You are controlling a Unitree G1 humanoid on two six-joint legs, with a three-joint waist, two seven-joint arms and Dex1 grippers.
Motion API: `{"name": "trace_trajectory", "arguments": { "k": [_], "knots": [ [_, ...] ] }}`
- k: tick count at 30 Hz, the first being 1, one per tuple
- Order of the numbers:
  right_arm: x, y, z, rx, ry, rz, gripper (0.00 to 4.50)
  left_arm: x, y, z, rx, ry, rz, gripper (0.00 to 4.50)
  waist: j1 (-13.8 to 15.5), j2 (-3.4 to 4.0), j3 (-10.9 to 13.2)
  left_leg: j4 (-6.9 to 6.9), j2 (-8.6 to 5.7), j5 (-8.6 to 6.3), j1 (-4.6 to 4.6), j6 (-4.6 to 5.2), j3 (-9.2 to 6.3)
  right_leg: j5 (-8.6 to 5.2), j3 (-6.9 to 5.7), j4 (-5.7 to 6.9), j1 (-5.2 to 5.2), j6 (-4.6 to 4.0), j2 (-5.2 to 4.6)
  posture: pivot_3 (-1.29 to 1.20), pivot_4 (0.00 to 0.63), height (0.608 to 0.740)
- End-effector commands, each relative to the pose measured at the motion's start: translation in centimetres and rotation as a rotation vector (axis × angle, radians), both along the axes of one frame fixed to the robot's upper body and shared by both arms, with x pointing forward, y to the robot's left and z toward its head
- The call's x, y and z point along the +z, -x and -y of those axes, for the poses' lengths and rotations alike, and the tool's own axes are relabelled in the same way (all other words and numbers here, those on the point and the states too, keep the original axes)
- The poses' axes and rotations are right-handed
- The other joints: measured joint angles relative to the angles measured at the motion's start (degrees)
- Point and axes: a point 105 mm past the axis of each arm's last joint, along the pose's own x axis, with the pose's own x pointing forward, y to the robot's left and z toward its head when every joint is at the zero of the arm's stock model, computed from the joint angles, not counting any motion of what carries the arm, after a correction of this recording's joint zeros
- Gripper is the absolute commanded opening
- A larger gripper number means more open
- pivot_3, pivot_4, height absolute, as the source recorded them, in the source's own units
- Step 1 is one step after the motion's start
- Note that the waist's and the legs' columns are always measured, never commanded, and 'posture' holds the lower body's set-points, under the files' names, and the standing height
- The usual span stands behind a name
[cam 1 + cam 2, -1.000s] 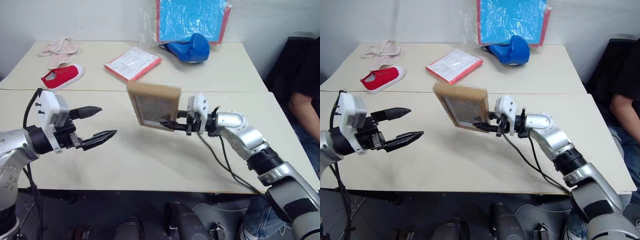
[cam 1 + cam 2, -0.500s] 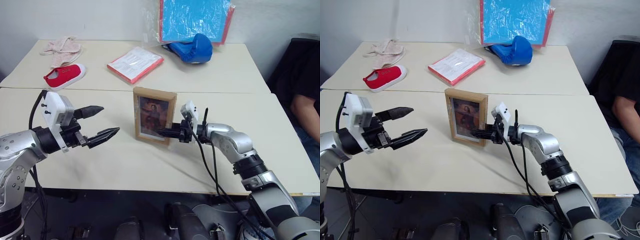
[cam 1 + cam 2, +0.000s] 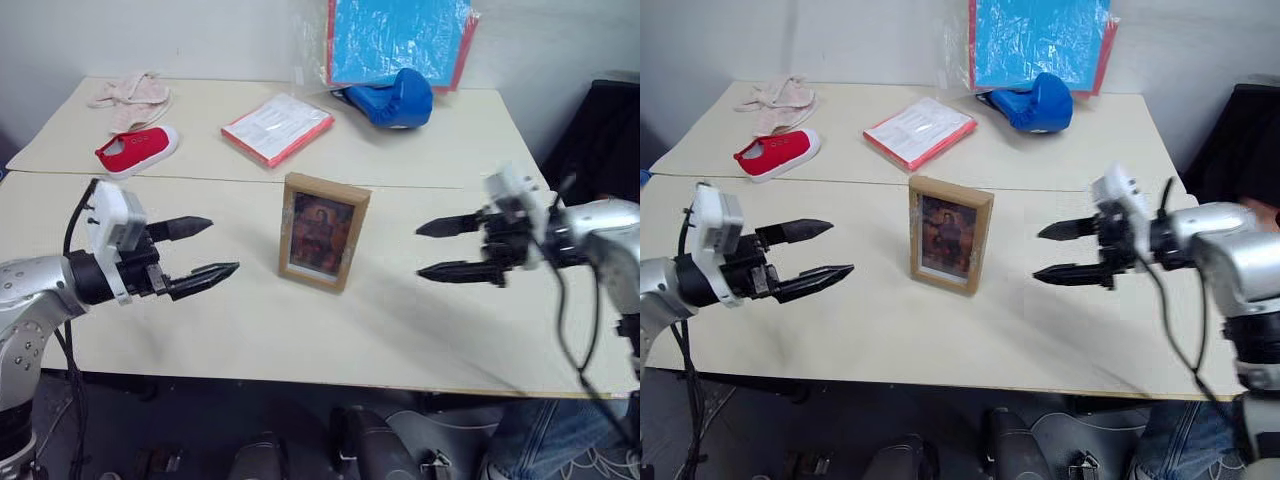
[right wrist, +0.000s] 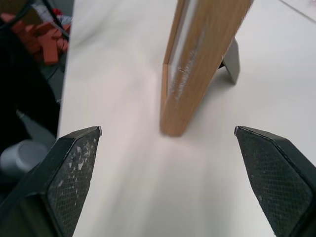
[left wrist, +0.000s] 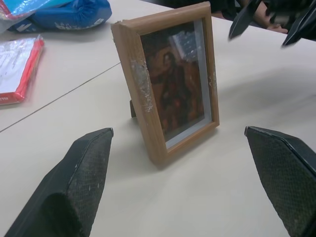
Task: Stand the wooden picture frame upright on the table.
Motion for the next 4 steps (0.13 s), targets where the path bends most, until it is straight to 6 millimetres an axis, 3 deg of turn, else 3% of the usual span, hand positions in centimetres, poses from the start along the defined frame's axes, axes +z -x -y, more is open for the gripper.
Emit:
{"name": "trace_trajectory", "arguments": {
  "k": [1, 4],
  "knots": [
    [1.43, 1.07, 0.28, 0.061, -0.004, 0.025, 4.49, 1.57, 0.04, -0.37, -0.006, -0.005, 0.052, 4.5, -0.2, 0.0, 0.0, 0.0, 0.0, -0.03, 0.11, 0.04, -0.02, 0.0, -0.01, -0.02, 0.13, 0.0, 0.0, 0.0, 0.15, 0.74],
    [1.73, 0.8, 0.23, 0.029, -0.035, 0.045, 4.49, 2.19, -0.08, -0.26, -0.033, -0.014, 0.065, 4.5, -0.2, 0.0, 0.0, -0.01, 0.0, -0.06, 0.13, 0.09, -0.03, 0.0, -0.01, 0.0, 0.16, 0.0, 0.0, 0.0, 0.15, 0.74]
  ]
}}
